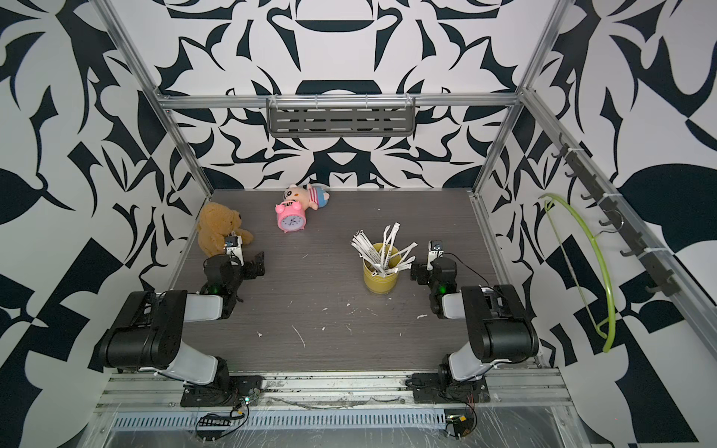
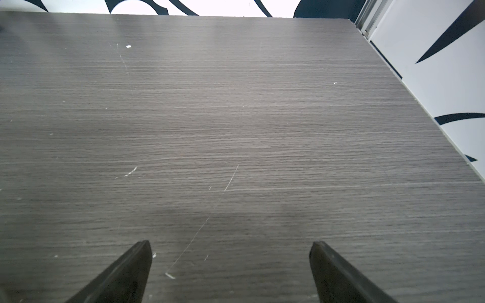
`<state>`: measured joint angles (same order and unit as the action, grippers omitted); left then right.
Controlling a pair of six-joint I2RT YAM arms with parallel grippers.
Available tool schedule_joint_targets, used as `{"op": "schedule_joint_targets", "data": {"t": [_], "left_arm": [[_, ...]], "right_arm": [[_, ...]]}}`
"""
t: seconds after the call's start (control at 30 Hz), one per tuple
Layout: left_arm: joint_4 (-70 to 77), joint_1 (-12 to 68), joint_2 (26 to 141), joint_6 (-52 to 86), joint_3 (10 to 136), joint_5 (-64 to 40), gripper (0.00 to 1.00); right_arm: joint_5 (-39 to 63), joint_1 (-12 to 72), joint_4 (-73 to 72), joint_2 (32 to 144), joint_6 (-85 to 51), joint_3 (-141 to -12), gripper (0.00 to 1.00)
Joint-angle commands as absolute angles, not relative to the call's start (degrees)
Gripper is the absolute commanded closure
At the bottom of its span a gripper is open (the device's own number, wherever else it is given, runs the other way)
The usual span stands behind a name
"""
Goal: Take the straws out of the storage container
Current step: Pick up the straw from the container.
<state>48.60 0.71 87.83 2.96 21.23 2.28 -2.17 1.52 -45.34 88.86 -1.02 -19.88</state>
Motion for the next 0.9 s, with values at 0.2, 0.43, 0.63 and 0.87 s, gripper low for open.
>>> {"op": "schedule_joint_targets", "data": {"t": [0.2, 0.43, 0.63, 0.87], "left_arm": [[49.8, 0.4, 88.4, 2.2, 22.0, 1.5, 0.09], [45.1, 0.6, 76.6, 3.0, 19.7, 1.5, 0.18], [31.3, 3.1, 61.6, 4.8, 22.7, 5.6, 0.23], [9.0, 8.5, 50.8, 11.6, 34.7, 4.2, 0.38]], "right_arm": [[-2.7, 1.3, -48.7, 88.2, -0.5, -21.3, 0.07], [-13.4, 1.3, -10.7, 72.8, -2.7, -34.9, 0.27], [-17.4, 1.2, 8.4, 60.7, -8.0, -42.7, 0.30], [-7.8, 1.3, 24.0, 51.5, -12.5, -53.2, 0.44]]}}
